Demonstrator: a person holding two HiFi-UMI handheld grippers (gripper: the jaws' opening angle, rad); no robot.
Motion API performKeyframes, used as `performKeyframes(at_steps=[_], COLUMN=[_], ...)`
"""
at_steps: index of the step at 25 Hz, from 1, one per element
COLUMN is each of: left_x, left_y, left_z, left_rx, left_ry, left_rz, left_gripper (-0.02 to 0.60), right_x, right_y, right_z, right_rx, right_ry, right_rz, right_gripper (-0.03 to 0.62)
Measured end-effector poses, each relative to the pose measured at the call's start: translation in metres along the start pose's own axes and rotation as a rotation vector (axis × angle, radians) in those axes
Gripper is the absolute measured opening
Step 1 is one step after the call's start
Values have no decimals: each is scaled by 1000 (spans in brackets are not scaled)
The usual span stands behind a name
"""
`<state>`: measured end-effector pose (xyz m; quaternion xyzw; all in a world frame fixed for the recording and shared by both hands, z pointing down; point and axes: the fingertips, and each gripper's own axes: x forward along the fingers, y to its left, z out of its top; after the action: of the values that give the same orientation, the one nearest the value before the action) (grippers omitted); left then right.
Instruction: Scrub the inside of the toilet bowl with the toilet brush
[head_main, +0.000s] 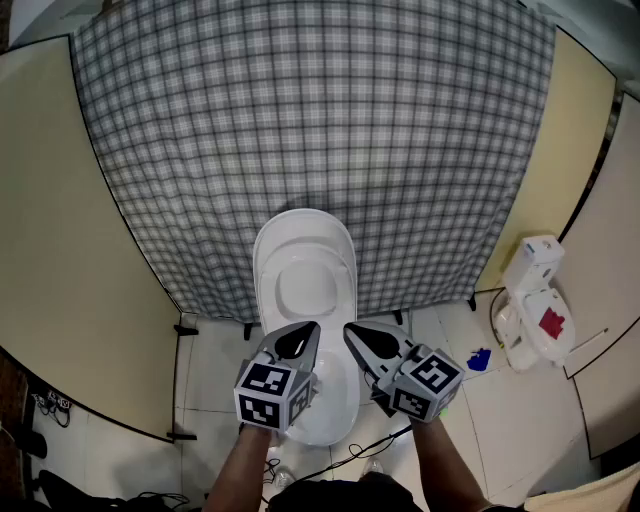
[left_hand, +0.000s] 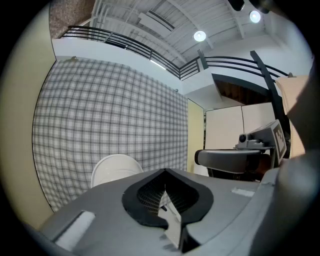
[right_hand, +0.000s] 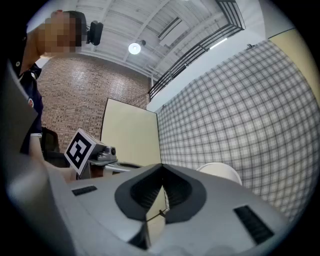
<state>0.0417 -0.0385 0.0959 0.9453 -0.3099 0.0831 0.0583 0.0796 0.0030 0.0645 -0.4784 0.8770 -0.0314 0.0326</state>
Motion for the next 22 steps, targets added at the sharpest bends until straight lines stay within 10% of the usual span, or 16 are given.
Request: performKeyframes(at_steps=[12, 22], left_x=[-18, -9], left_y=[0, 70], left_z=[-32, -168], left_rx=[-75, -131], left_ry=[65, 220], left_rz=[86, 141], left_gripper=[3, 5], right_x=[-12, 30], right_y=[18, 12], right_z=[-11, -118], right_rx=[16, 99], right_ry=[48, 155], right_rz=[80, 93], right_gripper=[0, 0])
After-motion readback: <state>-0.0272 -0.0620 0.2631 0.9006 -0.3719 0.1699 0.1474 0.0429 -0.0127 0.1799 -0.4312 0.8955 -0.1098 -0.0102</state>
